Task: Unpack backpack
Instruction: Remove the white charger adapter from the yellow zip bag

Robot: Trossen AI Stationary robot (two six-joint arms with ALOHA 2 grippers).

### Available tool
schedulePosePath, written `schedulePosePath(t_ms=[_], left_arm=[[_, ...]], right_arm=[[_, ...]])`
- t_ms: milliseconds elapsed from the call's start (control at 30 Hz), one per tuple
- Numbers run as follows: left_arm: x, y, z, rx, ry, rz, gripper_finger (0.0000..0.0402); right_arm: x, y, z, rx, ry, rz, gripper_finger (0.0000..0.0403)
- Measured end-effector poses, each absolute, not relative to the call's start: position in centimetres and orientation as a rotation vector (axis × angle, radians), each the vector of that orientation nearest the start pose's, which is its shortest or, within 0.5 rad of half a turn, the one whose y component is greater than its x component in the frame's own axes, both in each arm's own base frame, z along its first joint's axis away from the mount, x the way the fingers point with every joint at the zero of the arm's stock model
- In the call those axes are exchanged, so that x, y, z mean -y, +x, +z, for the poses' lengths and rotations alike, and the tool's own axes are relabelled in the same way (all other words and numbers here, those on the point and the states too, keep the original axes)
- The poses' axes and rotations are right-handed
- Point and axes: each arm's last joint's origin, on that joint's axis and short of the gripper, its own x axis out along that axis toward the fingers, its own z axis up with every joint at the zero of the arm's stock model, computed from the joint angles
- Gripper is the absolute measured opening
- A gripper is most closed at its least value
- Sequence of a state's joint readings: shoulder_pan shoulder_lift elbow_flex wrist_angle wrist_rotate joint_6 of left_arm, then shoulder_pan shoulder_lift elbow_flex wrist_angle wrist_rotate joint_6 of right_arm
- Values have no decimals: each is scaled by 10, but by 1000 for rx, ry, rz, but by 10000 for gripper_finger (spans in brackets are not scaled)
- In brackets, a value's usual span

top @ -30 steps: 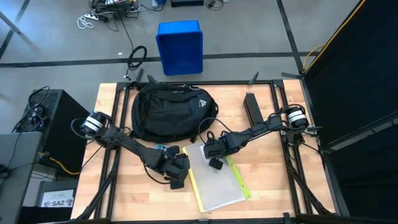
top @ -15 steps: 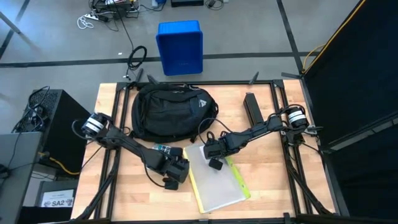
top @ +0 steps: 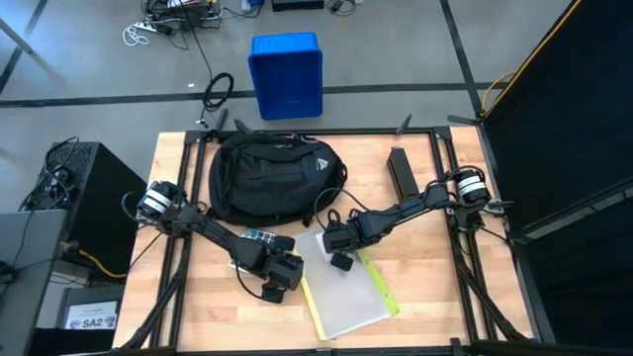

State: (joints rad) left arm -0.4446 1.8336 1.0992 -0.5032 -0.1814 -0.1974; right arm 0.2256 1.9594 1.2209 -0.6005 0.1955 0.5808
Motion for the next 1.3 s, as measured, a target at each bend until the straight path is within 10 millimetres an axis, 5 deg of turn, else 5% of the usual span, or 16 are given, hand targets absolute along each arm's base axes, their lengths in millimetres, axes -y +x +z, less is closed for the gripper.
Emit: schedulePosePath(t_ms=[200,567,833,1067,1300], left_arm=[[135,304,154,-1313,12,-43,113],[141,320,187,-1175,-64,-22,200],[140,325,175,-1184,-135,74,249],[134,330,151,-1241,-110,149,246],[137,331,163,-1222,-39,138,237]], right_arm=[[-76,356,134,-1257,216,-349,0],[-77,357,134,-1250,217,-347,0],[-77,357,134,-1249,215,-348,0],[-77,357,134,-1248,214,-348,0],[-77,357,134,-1248,215,-348,0]])
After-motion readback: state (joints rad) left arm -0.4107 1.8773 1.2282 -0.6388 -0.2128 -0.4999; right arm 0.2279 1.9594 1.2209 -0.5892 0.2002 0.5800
